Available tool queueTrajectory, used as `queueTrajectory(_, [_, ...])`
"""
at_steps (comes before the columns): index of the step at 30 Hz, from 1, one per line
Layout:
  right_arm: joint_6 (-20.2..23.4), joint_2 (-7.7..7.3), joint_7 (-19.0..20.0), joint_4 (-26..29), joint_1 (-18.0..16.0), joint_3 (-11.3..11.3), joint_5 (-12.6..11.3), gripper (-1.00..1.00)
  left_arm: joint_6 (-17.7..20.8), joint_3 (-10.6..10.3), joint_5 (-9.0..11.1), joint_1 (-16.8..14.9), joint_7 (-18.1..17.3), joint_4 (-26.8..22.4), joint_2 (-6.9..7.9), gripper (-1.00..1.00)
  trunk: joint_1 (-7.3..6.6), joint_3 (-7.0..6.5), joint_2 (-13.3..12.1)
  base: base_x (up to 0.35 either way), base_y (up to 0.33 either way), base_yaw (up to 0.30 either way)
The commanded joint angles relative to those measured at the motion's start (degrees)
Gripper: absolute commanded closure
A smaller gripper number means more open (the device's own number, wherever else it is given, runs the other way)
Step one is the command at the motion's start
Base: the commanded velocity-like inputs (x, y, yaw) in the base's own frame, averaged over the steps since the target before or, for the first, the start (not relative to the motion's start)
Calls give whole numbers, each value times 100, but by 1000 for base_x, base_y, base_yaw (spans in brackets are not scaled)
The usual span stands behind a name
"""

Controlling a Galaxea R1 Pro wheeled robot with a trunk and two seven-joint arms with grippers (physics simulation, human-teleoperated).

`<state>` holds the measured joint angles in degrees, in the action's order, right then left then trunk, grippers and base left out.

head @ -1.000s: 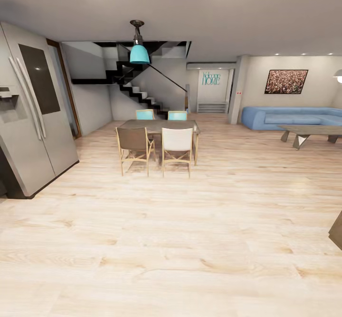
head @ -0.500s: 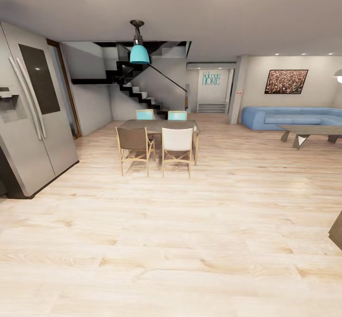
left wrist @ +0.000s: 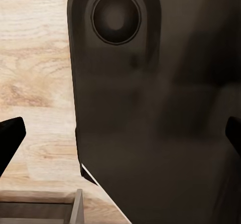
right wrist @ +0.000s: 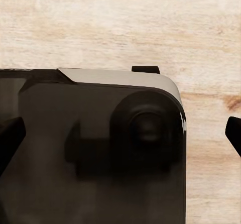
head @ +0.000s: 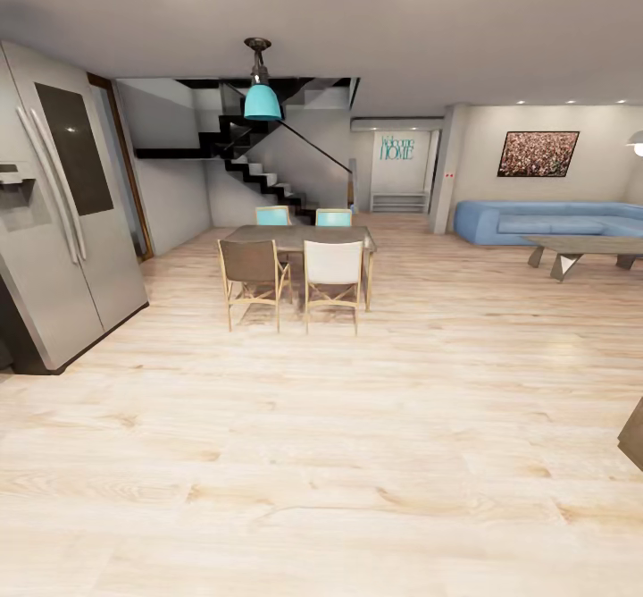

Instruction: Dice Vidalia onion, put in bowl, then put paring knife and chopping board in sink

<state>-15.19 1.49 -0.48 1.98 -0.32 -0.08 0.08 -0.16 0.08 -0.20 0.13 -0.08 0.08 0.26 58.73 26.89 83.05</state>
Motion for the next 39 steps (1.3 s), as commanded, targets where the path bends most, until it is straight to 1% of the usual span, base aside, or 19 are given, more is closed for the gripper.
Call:
queueTrajectory(1, [-19,1,-5,-5,-3,-1,1,-100,-2,1,-1,-2,-1,1,0,-100,0,4,2,0,0,0])
queueTrajectory(21, [-19,1,-5,-5,-3,-4,-7,-100,-1,8,7,-2,-1,-13,-17,-100,0,4,2,0,0,0])
queueTrajectory(25, [-19,38,-5,-5,-3,-6,-30,-100,-3,15,17,-1,-5,-22,-44,-100,0,4,2,0,0,0])
queueTrajectory(30, [-19,58,-5,-5,-3,-2,-19,-100,-291,4,23,0,-10,-22,-52,-100,0,4,2,0,0,0])
queueTrajectory(35, [-19,69,-5,-5,-3,-1,-23,-100,-726,8,28,-1,-7,-23,-52,-100,0,4,2,0,0,0])
queueTrajectory(39, [-19,48,-5,-5,-3,-8,-22,-100,-807,21,22,-2,-2,-41,-56,-100,0,4,2,0,0,0])
